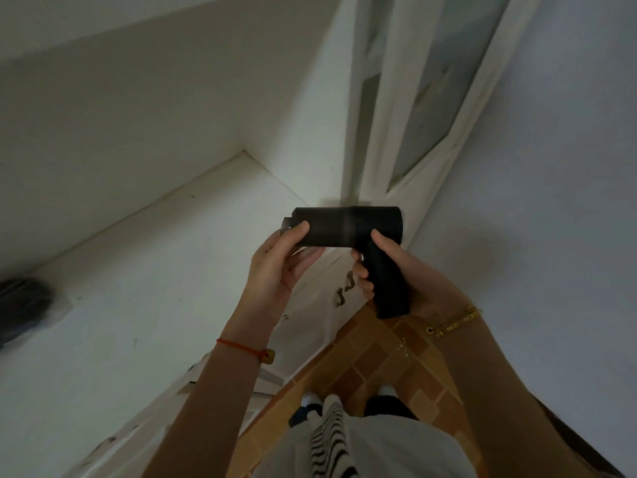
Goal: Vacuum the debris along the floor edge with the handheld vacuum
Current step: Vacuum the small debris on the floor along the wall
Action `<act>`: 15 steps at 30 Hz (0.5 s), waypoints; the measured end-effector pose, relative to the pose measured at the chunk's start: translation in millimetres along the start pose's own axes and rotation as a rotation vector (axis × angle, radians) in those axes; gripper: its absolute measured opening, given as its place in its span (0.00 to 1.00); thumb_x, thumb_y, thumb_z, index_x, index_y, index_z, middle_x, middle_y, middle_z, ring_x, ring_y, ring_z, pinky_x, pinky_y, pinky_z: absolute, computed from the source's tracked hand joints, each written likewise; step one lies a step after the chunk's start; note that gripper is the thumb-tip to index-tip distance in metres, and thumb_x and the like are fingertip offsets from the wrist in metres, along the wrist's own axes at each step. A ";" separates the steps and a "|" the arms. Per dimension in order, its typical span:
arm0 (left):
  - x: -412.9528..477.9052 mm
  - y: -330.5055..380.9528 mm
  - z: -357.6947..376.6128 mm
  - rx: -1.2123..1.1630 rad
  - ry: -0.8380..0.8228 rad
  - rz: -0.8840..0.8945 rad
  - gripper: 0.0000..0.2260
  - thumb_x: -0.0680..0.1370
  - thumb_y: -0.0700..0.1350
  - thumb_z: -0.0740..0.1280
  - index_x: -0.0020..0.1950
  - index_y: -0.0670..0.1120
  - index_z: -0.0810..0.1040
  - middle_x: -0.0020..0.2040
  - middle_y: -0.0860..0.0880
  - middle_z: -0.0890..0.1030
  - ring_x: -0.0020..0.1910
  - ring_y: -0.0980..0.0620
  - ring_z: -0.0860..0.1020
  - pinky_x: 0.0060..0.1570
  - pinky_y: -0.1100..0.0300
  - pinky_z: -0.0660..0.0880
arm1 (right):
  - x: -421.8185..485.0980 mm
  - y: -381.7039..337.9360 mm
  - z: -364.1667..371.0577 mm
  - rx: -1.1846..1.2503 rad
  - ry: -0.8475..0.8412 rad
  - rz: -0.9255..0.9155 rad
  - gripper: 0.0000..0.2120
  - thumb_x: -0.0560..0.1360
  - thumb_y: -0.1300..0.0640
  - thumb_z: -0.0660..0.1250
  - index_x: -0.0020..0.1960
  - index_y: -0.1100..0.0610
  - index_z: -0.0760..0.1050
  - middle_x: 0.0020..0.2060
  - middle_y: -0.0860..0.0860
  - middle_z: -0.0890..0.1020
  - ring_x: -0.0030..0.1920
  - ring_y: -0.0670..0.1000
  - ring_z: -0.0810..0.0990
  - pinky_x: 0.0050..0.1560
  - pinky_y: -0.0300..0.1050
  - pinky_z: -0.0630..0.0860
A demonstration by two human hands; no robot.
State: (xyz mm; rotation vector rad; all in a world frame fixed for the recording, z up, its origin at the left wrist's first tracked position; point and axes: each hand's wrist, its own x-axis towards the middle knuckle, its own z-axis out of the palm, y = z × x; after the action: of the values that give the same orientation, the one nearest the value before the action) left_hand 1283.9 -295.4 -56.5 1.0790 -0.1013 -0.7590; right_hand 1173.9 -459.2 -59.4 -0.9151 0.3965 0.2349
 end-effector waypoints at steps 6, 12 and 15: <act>1.9 -34.9 50.5 0.033 -0.110 -0.078 0.19 0.77 0.44 0.69 0.66 0.37 0.77 0.62 0.40 0.82 0.62 0.45 0.81 0.68 0.48 0.73 | -49.8 10.3 -44.9 0.084 0.064 -0.098 0.16 0.75 0.44 0.65 0.46 0.58 0.73 0.37 0.52 0.75 0.32 0.48 0.74 0.34 0.38 0.75; -0.5 -84.1 114.4 0.052 -0.175 -0.148 0.19 0.77 0.43 0.69 0.66 0.36 0.76 0.62 0.39 0.82 0.61 0.45 0.81 0.68 0.49 0.73 | -108.5 13.6 -101.7 0.140 0.124 -0.125 0.16 0.71 0.44 0.68 0.44 0.57 0.74 0.37 0.52 0.76 0.32 0.48 0.75 0.34 0.39 0.77; -8.6 -111.8 150.1 0.055 -0.193 -0.182 0.18 0.78 0.42 0.68 0.66 0.37 0.77 0.62 0.39 0.82 0.61 0.46 0.81 0.67 0.51 0.75 | -143.3 14.7 -132.5 0.158 0.169 -0.127 0.16 0.71 0.44 0.69 0.43 0.57 0.75 0.36 0.52 0.76 0.33 0.48 0.75 0.35 0.39 0.77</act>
State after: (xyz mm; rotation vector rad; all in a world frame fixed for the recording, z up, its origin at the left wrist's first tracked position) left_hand 1156.5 -431.7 -72.1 1.0748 -0.1908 -1.0294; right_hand 1008.5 -561.6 -80.7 -0.8038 0.5037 0.0092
